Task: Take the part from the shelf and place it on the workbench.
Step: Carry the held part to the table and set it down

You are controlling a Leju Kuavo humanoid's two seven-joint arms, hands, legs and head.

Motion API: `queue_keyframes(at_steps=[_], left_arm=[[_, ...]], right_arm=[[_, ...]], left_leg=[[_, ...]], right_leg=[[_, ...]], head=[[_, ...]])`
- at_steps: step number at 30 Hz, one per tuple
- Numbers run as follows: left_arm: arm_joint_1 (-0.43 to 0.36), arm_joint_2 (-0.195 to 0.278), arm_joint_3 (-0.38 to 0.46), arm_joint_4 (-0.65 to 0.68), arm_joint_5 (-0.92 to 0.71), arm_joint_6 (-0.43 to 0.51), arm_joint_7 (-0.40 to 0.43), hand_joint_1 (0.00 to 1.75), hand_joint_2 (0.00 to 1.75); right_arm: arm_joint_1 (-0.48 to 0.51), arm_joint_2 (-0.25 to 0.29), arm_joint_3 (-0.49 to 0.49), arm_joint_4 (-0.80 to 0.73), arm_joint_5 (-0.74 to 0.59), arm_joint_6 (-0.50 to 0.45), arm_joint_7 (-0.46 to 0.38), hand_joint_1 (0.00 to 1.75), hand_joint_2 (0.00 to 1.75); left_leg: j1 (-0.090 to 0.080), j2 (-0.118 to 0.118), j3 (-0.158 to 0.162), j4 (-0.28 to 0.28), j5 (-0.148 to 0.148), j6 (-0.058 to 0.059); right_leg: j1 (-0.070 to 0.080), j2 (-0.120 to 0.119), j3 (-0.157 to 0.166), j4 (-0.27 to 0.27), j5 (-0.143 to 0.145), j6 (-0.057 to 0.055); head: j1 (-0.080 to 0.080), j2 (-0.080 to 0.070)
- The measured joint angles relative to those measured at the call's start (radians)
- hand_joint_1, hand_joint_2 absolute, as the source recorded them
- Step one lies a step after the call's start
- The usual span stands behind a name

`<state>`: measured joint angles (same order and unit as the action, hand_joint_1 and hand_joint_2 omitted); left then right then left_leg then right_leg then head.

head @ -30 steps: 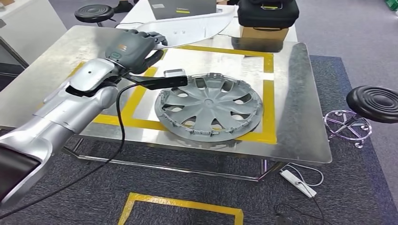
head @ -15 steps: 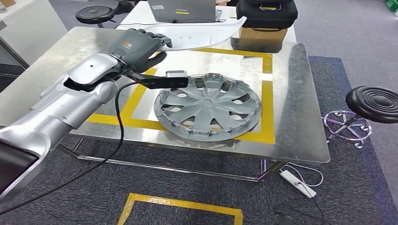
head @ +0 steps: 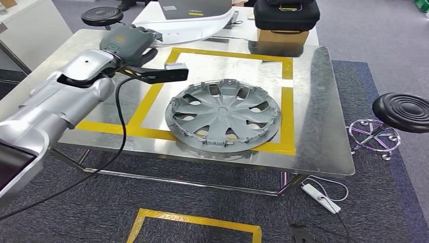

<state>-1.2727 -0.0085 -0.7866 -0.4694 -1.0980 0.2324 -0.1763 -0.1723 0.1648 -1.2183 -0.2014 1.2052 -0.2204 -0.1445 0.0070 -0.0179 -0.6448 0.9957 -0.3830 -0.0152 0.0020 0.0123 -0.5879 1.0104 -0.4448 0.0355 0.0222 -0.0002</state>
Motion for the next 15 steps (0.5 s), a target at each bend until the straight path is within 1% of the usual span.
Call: queue_keyframes(at_steps=[3,7,11,15], left_arm=[[-0.024,0.007,0.002,0.059,-0.004,-0.009,0.024,1.75,1.75],[-0.041,0.021,0.012,0.118,-0.004,-0.049,0.055,1.75,1.75],[-0.042,0.032,0.023,0.156,-0.005,-0.08,0.085,1.75,1.75],[-0.03,0.047,0.025,0.179,-0.008,-0.085,0.103,1.75,1.75]], right_arm=[[-0.012,0.004,0.015,0.0,0.016,0.0,0.012,0.0,0.0],[-0.023,0.008,0.032,0.0,0.028,0.002,0.02,0.0,0.0],[-0.026,0.014,0.041,0.0,0.035,0.002,0.024,0.0,0.0],[-0.026,0.016,0.05,0.0,0.036,0.002,0.026,0.0,0.0]], left_leg=[[0.0,0.0,0.0,0.0,0.0,0.0],[0.0,0.0,0.0,0.0,0.001,-0.001],[0.001,0.0,0.0,0.0,0.001,-0.001],[0.001,0.0,0.0,0.0,0.001,-0.001]], right_leg=[[0.0,0.0,0.0,0.0,0.0,0.0],[0.0,-0.001,0.0,0.0,0.0,0.0],[0.001,-0.001,0.0,0.0,0.0,-0.001],[0.001,-0.001,0.0,0.0,0.0,-0.001]], head=[[0.0,0.0],[0.0,0.0],[0.0,0.0],[0.0,0.0]])
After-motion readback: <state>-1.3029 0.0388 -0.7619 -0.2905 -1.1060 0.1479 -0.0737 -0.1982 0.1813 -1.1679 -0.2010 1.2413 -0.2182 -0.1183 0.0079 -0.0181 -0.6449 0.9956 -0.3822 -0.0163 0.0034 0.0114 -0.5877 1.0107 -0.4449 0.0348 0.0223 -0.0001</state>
